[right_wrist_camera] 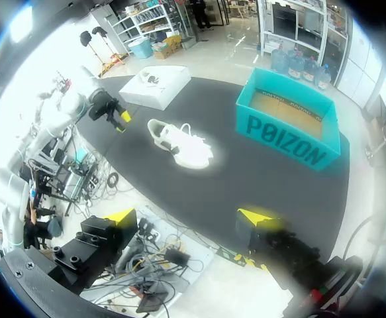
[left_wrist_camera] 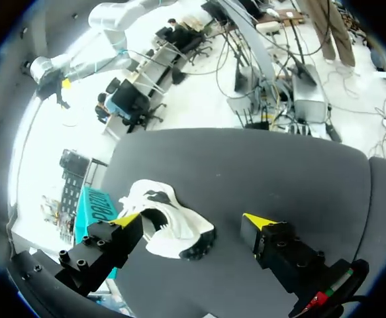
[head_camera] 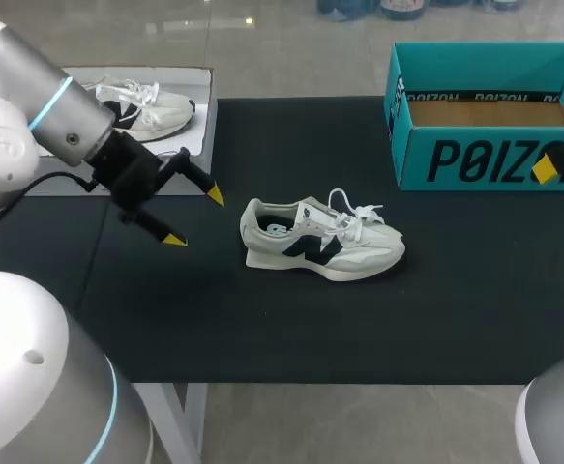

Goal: Take the shoe out of the shoebox, open the shoe tongue, remove and reinsert the insole, then place the shoe into the shoebox

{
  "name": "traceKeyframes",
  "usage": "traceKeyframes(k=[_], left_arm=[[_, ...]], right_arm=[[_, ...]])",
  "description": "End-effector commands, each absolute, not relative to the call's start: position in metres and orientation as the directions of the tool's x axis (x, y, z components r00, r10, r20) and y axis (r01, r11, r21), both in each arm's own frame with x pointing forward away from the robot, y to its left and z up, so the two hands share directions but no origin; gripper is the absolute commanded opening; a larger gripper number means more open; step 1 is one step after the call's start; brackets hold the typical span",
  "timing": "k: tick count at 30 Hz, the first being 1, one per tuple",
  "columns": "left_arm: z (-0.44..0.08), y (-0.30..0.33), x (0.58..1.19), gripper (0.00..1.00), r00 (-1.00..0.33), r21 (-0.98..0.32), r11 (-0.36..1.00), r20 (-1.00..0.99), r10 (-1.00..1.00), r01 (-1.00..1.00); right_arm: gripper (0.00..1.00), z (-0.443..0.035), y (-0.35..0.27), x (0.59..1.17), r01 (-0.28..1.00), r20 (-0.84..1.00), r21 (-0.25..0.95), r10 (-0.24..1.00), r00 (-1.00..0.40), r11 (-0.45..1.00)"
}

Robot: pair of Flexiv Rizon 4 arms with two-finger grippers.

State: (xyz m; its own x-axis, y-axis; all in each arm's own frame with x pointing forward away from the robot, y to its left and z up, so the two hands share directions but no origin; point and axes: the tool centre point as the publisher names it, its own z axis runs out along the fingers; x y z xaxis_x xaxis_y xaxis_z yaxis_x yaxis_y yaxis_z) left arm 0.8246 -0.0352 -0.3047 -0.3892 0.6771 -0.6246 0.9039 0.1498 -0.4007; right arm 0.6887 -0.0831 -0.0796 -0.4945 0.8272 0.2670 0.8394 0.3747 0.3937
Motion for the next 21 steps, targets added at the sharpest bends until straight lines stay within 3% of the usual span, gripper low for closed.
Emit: traceKeyframes(k=[1, 21], left_arm=[[-0.324, -0.035, 0.828, 1.00, -0.728, -0.764, -0.209, -0.646, 0.232, 0.611], [-0.336, -0.034, 0.801, 1.00, -0.813, -0.827, -0.131, -0.561, 0.152, 0.546]], right_arm=[[1.00, -0.079, -0.082, 0.692, 0.841, 0.268, 0.388, 0.827, -0.494, 0.377], [1.00, -0.079, -0.082, 0.692, 0.841, 0.268, 0.388, 0.827, -0.494, 0.377]])
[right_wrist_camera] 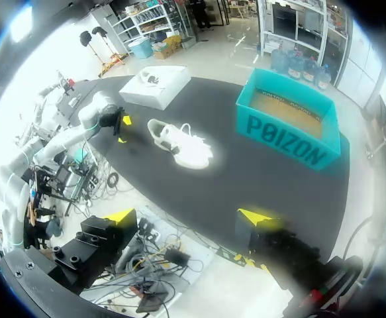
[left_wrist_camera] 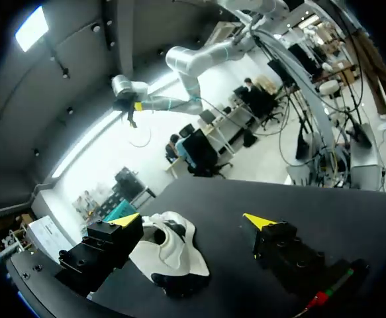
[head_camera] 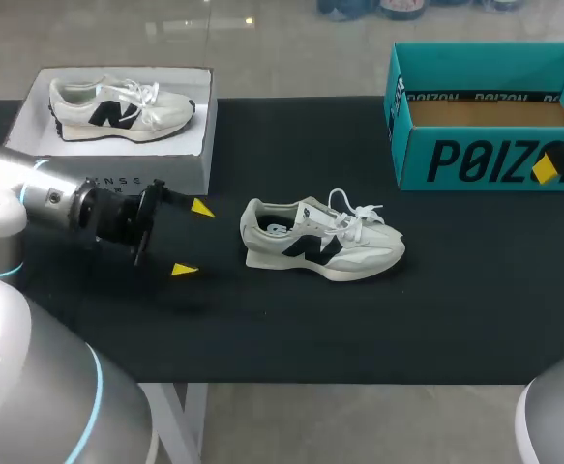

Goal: Take the shoe out of the shoebox, open the shoe tongue, remove and reinsert the insole, then place the shoe into the shoebox

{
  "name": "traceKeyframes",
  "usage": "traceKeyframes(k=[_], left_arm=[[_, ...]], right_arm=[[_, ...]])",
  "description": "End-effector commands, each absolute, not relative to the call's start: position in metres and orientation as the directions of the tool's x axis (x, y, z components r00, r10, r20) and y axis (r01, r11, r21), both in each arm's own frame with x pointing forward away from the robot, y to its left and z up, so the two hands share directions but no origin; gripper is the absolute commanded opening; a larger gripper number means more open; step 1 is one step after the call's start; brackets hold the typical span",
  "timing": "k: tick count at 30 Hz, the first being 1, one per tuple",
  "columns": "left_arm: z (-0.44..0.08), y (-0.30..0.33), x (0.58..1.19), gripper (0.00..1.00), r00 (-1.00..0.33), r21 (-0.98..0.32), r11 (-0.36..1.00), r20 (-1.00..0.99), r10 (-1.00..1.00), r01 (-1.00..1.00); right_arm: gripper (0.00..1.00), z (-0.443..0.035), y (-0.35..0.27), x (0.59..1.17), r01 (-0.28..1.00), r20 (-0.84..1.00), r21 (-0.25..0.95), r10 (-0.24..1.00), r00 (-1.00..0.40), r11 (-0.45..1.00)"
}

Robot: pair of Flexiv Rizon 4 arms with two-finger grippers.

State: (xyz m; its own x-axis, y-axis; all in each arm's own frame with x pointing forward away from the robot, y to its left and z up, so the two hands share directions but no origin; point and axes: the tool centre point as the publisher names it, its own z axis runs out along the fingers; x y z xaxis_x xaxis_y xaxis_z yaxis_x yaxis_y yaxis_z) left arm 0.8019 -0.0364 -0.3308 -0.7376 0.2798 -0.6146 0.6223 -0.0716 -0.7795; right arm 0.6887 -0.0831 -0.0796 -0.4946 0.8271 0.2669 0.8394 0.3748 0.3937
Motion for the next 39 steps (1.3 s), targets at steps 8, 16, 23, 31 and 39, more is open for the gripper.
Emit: traceKeyframes(k=[8, 16, 23, 31, 39], left_arm=[[-0.3295, -0.0299, 0.7970, 1.00, -0.836, -0.857, -0.048, -0.511, 0.198, 0.513], [-0.3290, -0.0324, 0.8052, 1.00, -0.877, -0.910, 0.002, -0.398, 0.269, 0.414], [-0.3356, -0.0341, 0.8065, 1.00, -0.891, -0.925, -0.045, -0.375, 0.256, 0.377], [-0.3356, -0.0341, 0.8065, 1.00, -0.891, -0.925, -0.045, -0.375, 0.256, 0.377], [-0.3356, -0.0341, 0.8065, 1.00, -0.891, -0.925, -0.045, -0.375, 0.256, 0.377]], right_arm=[[1.00, -0.0792, -0.0824, 0.6916, 0.841, 0.268, 0.388, 0.827, -0.494, 0.377], [1.00, -0.0792, -0.0824, 0.6916, 0.841, 0.268, 0.388, 0.827, -0.494, 0.377], [1.00, -0.0792, -0.0824, 0.6916, 0.841, 0.268, 0.388, 0.827, -0.494, 0.377], [1.00, -0.0792, -0.0824, 0.6916, 0.841, 0.268, 0.388, 0.827, -0.494, 0.377], [1.00, -0.0792, -0.0824, 0.6916, 0.841, 0.268, 0.388, 0.827, -0.494, 0.377]])
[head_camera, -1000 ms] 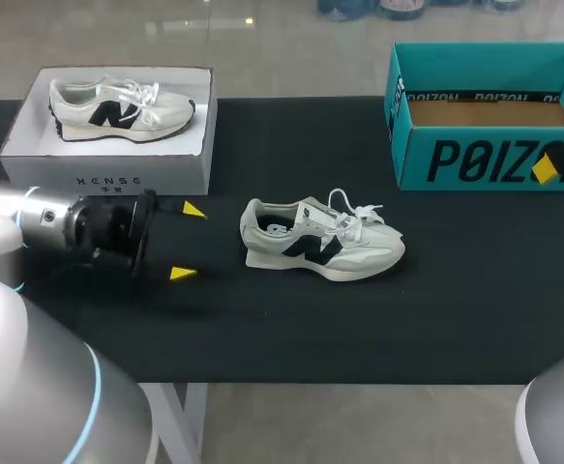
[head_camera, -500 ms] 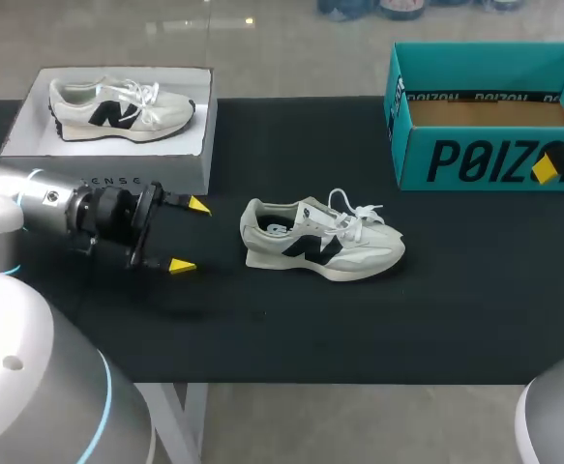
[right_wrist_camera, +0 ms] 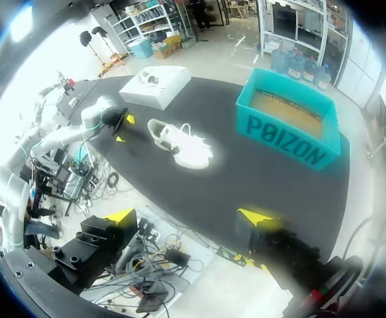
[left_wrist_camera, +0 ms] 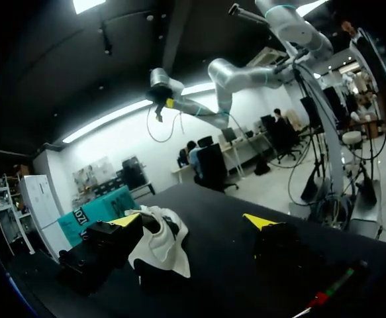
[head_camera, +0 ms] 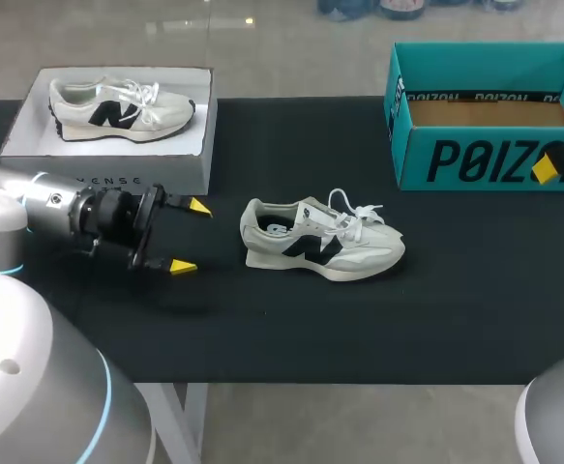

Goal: Take the shoe out of the shoebox, open the shoe tongue, remove and reinsert the insole, then place the shoe into the shoebox

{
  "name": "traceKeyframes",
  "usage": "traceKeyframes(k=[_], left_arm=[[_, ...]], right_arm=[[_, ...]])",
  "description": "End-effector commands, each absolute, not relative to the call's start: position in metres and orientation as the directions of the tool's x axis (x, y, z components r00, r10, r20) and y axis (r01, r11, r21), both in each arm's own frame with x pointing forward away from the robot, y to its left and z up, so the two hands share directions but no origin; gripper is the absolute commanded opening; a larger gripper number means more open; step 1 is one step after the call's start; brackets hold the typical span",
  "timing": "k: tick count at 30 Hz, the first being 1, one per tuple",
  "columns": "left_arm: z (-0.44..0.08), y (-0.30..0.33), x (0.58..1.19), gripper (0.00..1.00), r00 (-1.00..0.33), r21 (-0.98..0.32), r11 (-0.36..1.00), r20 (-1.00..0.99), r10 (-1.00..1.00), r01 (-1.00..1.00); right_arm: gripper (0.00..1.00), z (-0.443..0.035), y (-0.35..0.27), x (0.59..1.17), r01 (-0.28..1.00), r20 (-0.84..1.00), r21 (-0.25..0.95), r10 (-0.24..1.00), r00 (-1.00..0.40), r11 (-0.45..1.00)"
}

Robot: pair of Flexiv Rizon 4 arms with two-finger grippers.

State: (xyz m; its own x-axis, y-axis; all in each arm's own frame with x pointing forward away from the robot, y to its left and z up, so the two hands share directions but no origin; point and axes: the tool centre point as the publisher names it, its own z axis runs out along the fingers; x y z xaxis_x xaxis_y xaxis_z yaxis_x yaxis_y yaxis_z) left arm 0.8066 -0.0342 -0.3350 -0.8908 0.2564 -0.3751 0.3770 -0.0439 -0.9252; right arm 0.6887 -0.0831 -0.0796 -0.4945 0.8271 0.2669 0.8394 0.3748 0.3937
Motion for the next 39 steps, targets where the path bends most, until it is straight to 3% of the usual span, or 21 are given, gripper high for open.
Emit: traceKeyframes(k=[1, 15, 35, 39], left_arm=[[-0.336, -0.034, 0.807, 1.00, -0.891, -0.925, -0.045, -0.375, 0.256, 0.377], [-0.342, -0.051, 0.814, 1.00, -0.956, -0.964, 0.118, -0.214, 0.199, 0.240], [-0.388, -0.069, 0.828, 1.00, -0.978, -0.962, 0.243, -0.078, 0.193, 0.124], [-0.386, -0.063, 0.834, 1.00, -0.980, -0.966, 0.217, -0.100, 0.173, 0.137]], right_arm=[[1.00, -0.079, -0.082, 0.692, 0.841, 0.268, 0.388, 0.827, -0.494, 0.377], [1.00, -0.079, -0.082, 0.692, 0.841, 0.268, 0.388, 0.827, -0.494, 0.377], [1.00, -0.079, -0.082, 0.692, 0.841, 0.268, 0.388, 0.827, -0.494, 0.377], [1.00, -0.079, -0.082, 0.692, 0.841, 0.268, 0.388, 0.827, -0.494, 0.377]])
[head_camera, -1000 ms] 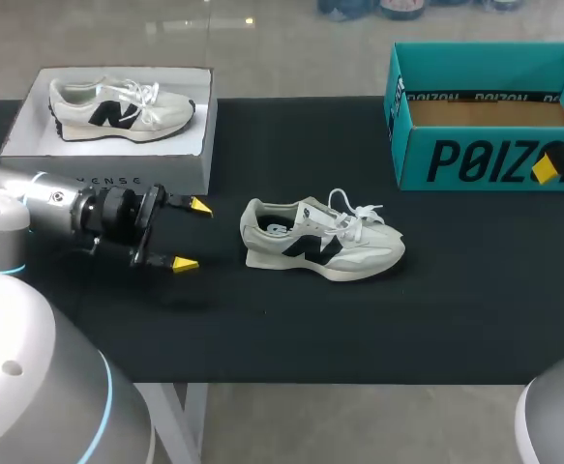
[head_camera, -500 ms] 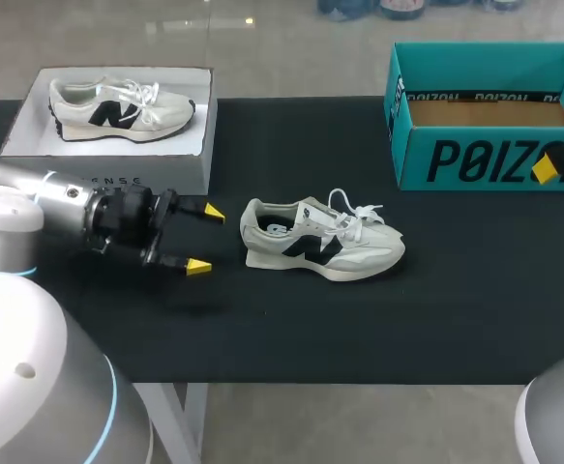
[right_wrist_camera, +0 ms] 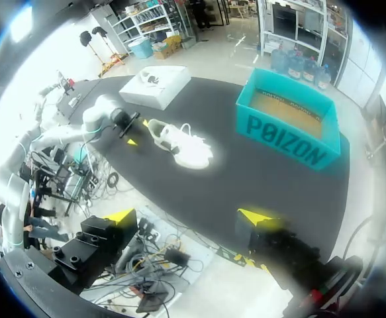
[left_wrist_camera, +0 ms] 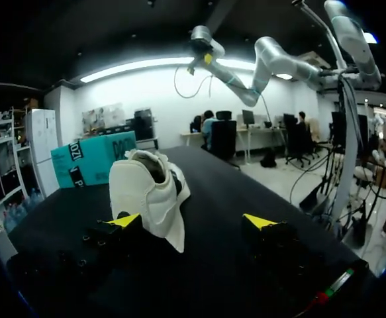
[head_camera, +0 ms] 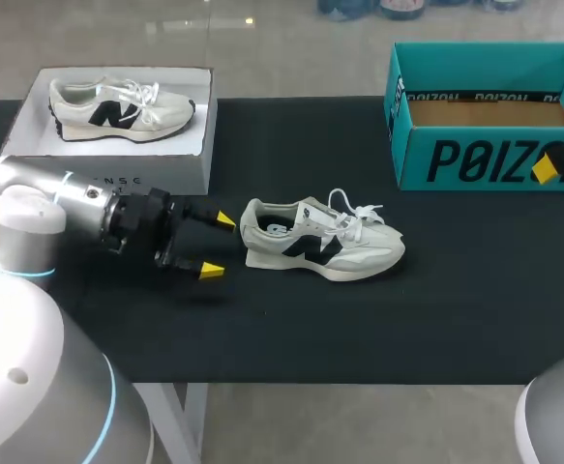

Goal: Take the shoe out of the shoebox, open the shoe tongue, remove and reinsert the insole, then place the shoe into the shoebox

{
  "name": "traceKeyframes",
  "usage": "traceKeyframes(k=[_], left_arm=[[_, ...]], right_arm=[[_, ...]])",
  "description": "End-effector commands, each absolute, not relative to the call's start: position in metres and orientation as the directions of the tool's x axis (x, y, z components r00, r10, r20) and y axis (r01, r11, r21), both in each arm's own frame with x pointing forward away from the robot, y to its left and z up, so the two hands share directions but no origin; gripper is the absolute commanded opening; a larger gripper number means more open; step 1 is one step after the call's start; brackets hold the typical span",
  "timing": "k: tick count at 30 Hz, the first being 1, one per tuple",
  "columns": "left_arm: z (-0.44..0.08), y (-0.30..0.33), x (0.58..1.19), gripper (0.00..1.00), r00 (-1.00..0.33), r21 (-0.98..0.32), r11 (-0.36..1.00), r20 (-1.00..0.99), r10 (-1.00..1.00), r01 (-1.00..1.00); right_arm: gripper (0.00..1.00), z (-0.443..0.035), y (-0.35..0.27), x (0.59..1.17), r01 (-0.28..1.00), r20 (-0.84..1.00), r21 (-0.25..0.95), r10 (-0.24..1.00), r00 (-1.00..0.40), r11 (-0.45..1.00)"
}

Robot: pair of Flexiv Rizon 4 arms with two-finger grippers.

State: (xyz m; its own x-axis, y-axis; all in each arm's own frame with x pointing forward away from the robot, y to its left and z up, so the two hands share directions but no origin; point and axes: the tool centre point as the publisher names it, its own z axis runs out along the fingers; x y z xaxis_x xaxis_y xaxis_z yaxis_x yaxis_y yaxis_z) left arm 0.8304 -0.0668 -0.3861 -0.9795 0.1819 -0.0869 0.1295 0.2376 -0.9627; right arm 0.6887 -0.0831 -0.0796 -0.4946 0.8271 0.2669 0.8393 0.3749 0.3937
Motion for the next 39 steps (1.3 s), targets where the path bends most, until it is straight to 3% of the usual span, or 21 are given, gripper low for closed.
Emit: traceKeyframes(k=[1, 39], left_arm=[[-0.384, -0.061, 0.834, 1.00, -0.980, -0.966, 0.217, -0.108, 0.167, 0.143], [-0.424, -0.082, 0.884, 1.00, -0.983, -0.945, 0.312, -0.043, 0.181, 0.098]], right_arm=[[1.00, -0.079, -0.082, 0.692, 0.841, 0.268, 0.388, 0.827, -0.494, 0.377], [1.00, -0.079, -0.082, 0.692, 0.841, 0.268, 0.388, 0.827, -0.494, 0.377]])
